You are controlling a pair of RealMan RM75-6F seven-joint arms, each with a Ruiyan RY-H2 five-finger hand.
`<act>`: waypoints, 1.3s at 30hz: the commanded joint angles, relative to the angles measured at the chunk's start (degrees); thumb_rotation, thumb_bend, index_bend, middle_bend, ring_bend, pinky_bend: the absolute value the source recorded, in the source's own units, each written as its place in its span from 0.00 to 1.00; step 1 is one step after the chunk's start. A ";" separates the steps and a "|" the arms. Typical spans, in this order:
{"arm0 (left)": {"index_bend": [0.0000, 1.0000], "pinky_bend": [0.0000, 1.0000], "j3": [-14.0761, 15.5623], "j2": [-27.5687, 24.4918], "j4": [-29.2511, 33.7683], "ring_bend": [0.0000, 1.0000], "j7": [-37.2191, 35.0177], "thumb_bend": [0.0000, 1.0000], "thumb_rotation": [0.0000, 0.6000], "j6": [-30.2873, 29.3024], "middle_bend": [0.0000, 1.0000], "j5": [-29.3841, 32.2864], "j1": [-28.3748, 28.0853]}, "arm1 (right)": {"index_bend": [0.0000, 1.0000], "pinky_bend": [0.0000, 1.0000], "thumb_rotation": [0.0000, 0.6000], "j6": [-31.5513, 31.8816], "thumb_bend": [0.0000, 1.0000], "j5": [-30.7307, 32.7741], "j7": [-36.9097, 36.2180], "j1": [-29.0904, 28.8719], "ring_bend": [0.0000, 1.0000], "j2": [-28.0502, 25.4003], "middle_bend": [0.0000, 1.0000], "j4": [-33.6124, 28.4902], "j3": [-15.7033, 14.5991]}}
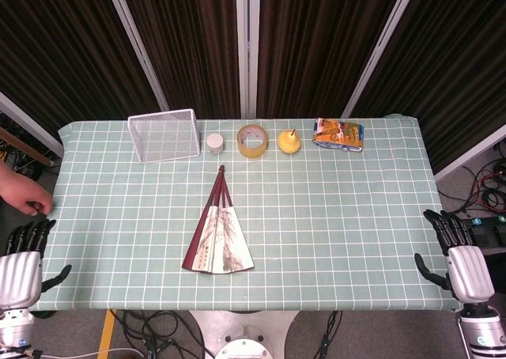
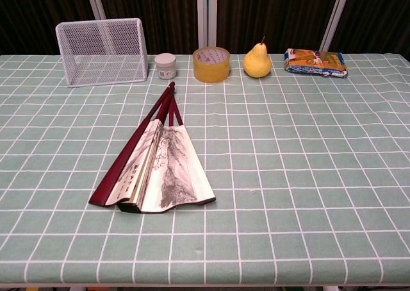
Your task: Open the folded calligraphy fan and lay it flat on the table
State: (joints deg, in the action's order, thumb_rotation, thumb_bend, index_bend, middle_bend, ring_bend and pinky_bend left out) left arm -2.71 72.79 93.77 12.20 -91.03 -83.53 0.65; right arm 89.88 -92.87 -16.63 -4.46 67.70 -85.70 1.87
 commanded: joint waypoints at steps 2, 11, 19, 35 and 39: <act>0.12 0.09 0.04 -0.14 0.03 0.08 0.28 0.16 1.00 0.99 0.12 0.25 -0.42 | 0.07 0.00 1.00 -0.13 0.30 0.08 -0.05 -0.18 0.00 0.13 0.09 -0.18 0.16; 0.12 0.09 0.21 -0.63 -0.47 0.08 -1.35 0.16 1.00 1.35 0.12 -2.06 -1.38 | 0.07 0.00 1.00 0.41 0.30 -0.54 -2.41 0.09 0.00 -0.25 0.09 0.05 -0.29; 0.13 0.10 -0.36 -2.37 -2.43 0.08 -7.76 0.15 1.00 6.49 0.12 -7.32 -7.12 | 0.07 0.00 1.00 -0.47 0.30 -2.34 -2.88 -1.25 0.00 -2.73 0.09 -1.09 -0.42; 0.17 0.12 -3.40 13.15 -25.50 0.08 -16.26 0.15 1.00 24.89 0.14 -13.24 -28.93 | 0.07 0.00 1.00 -2.09 0.30 -2.78 -1.32 -2.88 0.00 -4.44 0.10 -3.40 -0.45; 0.17 0.12 -2.70 16.70 -30.94 0.08 -17.47 0.15 1.00 28.19 0.14 -13.38 -32.42 | 0.07 0.00 1.00 -2.05 0.30 -2.11 -1.28 -2.76 0.00 -4.81 0.10 -3.86 -0.30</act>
State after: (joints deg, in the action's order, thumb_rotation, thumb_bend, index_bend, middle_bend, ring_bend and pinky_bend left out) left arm -5.66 86.78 66.00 -4.08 -65.19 -96.36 -29.18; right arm 87.82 -95.06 -17.91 -7.25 62.95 -89.49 1.53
